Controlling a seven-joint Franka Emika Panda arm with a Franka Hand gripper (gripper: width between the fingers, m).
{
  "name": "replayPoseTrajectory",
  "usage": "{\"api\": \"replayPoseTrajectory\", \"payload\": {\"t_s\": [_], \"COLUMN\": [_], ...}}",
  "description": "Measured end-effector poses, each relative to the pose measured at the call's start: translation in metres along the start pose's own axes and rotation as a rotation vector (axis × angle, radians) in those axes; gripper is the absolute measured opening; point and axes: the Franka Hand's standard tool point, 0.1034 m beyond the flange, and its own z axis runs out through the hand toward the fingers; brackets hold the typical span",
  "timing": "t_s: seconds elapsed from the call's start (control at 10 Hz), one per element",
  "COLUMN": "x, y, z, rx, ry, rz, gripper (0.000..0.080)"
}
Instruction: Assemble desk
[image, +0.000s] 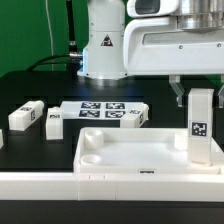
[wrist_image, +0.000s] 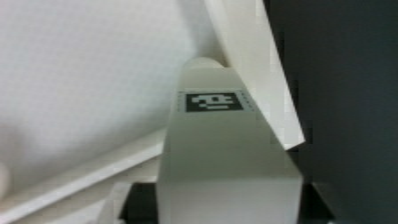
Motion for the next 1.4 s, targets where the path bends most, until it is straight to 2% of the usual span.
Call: {"api": "replayPoseTrajectory", "payload": {"t_s": [0.4, 0.6, 0.7, 0.8, 0.9, 1.0, 1.1, 1.4], "x": [0.0021, 0.0019, 0.0015, 0.0012, -0.0001, -0.0022, -0.0022, -0.0019], "y": [0.0018, 0.0018, 0.0016, 0.0014, 0.0001, -0.0015, -0.0031, -0.0034], "z": [0.0003, 0.0006, 0.0011, 0.0015, 0.0025, 0.004, 0.0041, 0.0043], "rx": [0.008, 0.008, 0.008, 0.008, 0.008, 0.003, 0.002, 0.004], "ry": [0.001, 0.0, 0.0, -0.001, -0.002, -0.005, -0.008, -0.006], "rz": [0.306, 0.33, 0.303, 0.268, 0.241, 0.161, 0.08, -0.151], "gripper": [0.029, 0.029, 0.0364, 0.0558, 0.0558, 0.0622, 0.0641, 0.0648]}}
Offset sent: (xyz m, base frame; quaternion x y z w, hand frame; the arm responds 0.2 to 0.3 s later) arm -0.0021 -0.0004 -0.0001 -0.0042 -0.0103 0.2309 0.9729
